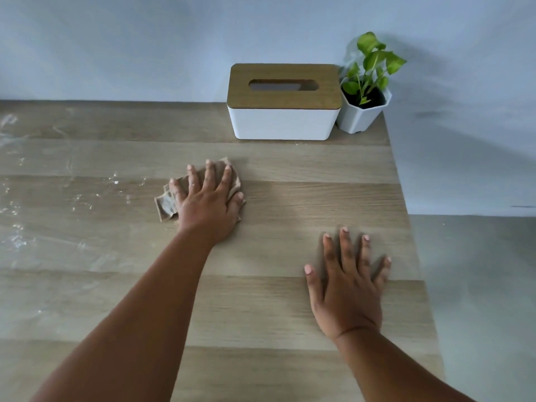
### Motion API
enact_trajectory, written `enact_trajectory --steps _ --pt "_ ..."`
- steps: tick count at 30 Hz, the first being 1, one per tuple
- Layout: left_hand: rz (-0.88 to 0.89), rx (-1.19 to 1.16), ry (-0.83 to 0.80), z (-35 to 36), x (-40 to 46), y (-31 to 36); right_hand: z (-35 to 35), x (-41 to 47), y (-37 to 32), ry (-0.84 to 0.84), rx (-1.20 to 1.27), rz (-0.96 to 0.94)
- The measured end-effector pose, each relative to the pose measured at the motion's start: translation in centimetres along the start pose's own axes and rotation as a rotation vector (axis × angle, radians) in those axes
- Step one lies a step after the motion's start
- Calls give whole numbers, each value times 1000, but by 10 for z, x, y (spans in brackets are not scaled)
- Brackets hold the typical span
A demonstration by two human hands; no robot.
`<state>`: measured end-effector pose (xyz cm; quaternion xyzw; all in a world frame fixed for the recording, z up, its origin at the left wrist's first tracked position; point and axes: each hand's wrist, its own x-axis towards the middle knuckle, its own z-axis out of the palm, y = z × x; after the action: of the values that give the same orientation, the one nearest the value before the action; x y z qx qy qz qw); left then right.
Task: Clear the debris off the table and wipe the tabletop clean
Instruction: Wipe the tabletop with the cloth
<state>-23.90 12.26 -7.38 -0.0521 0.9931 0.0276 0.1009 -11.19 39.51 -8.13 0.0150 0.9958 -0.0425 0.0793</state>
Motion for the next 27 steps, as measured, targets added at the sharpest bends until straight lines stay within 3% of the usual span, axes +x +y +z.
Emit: enact_trajectory --steps 5,7,10,14,19,22,27 --pt "353 -22 33 10 -42 17 -2 0 -1 -5 -16 -5" --pt "415 -78 85 19 -68 7 -2 0 -1 -9 -15 -4" --pt "294 -114 115 19 -78 -25 -3 -1 -1 -8 -9 -5" --pt "66 -103 68 0 -21 -55 -2 -1 0 -28 -7 0" --pt "-97 -86 33 -10 41 -19 -2 1 -1 -29 4 -1" --pt "-44 -82 78 -5 33 14 0 1 0 -8 -3 -3" --pt "196 -36 80 11 -27 24 0 -1 0 19 -1 -11"
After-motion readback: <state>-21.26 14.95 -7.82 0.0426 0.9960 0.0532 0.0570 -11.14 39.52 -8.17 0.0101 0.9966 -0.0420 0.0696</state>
